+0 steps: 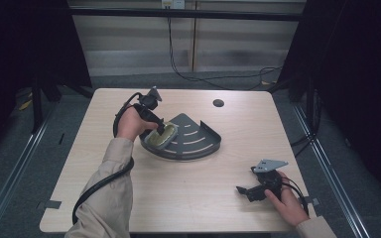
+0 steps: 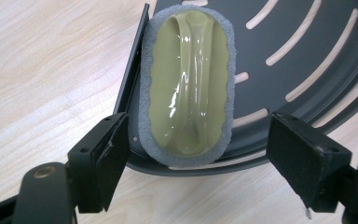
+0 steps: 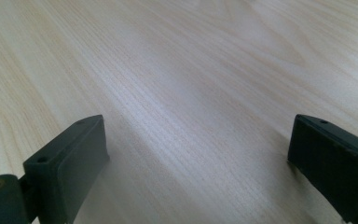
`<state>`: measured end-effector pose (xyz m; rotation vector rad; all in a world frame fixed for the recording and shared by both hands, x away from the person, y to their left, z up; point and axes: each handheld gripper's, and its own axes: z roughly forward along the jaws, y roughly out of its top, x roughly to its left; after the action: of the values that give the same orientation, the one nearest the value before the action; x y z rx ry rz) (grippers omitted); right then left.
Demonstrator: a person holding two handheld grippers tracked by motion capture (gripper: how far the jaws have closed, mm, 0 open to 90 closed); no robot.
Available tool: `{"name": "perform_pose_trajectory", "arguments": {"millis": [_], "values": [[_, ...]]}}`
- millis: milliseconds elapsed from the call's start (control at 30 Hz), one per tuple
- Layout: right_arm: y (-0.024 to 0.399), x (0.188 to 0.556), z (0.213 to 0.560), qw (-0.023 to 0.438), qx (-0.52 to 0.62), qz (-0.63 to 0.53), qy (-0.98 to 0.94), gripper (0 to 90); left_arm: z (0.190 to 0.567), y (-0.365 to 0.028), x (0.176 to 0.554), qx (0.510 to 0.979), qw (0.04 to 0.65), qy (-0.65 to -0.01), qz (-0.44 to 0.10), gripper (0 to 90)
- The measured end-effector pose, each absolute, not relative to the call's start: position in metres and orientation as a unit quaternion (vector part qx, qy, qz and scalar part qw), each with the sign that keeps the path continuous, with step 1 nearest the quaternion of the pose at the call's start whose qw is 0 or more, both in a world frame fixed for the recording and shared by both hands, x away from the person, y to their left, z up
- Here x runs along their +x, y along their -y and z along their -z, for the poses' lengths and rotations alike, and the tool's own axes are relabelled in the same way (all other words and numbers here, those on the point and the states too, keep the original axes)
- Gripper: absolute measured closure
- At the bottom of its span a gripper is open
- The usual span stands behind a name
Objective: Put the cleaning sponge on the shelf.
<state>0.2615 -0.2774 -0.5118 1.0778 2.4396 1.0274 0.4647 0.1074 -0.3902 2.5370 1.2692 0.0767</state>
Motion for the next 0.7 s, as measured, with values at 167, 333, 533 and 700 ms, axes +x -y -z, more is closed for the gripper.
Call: {"name": "perform_pose_trajectory", "arguments": {"millis": [167, 333, 533, 700], "values": [[0.277, 0.261, 0.512, 0.141, 0.373, -0.356, -0.845, 4.1, 0.388, -0.113, 0.460, 0.882, 0.154, -0.445, -0.023, 21.0], [0.277, 0.261, 0.512, 0.141, 0.373, -0.356, -0.845, 4.1, 0.388, -0.123, 0.454, 0.880, 0.154, -0.449, -0.021, 21.0], [0.277, 0.261, 0.512, 0.142, 0.373, -0.356, -0.845, 4.1, 0.388, -0.133, 0.447, 0.877, 0.156, -0.455, -0.019, 21.0], [0.277, 0.262, 0.512, 0.141, 0.373, -0.356, -0.845, 4.1, 0.390, -0.141, 0.441, 0.875, 0.157, -0.458, -0.015, 21.0]]}}
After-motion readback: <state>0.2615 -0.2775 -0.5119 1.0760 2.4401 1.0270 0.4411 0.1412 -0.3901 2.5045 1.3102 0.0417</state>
